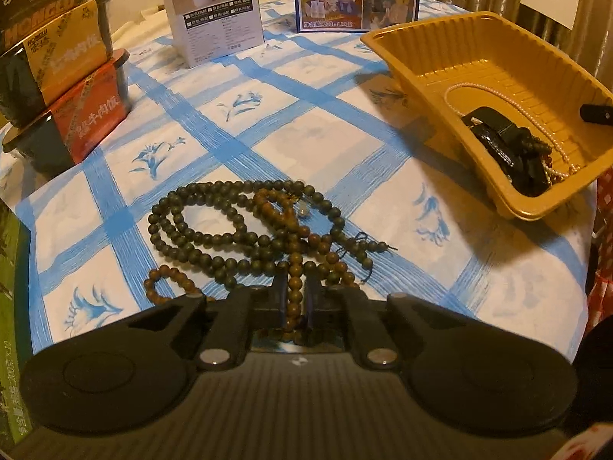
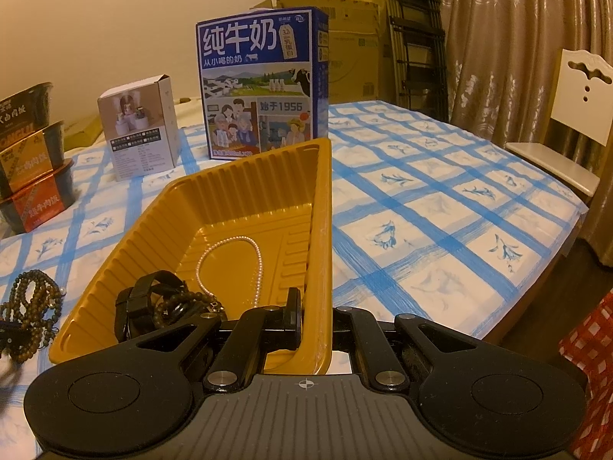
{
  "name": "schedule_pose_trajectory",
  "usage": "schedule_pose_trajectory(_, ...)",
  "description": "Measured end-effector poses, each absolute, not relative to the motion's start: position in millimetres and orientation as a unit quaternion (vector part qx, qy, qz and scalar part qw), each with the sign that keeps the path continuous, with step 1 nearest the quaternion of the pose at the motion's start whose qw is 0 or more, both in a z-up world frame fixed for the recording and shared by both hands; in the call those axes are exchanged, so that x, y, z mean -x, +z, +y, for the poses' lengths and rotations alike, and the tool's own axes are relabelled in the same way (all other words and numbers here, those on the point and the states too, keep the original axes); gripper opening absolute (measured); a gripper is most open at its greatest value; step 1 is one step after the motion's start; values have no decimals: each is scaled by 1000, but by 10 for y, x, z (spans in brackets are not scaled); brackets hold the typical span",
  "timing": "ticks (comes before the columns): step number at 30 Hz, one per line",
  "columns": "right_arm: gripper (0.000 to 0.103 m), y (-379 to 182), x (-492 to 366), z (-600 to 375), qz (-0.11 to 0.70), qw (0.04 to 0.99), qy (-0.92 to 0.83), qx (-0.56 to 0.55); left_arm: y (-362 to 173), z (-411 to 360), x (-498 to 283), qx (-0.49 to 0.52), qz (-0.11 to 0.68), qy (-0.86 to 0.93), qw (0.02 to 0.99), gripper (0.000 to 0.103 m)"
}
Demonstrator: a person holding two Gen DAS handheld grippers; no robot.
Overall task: Organize jewelry
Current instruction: 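Lift the brown bead strand and carry it toward the orange tray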
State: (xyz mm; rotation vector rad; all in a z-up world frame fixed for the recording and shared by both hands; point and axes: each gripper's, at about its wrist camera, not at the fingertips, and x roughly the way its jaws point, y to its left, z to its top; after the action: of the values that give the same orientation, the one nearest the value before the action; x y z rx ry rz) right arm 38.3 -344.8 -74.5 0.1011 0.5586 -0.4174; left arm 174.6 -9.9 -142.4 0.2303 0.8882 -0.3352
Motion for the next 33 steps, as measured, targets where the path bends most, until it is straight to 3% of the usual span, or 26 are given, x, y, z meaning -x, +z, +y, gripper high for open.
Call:
schedule_pose_trajectory(9, 6, -742, -392, -3443, 274, 939, -203, -50, -1200, 14, -1626, -94, 401, -157, 898, 6)
schedule_pose_trajectory(33, 6, -707, -415, -3417, 274, 939, -202, -49, 480, 631, -1363, -50, 256, -128, 957, 6)
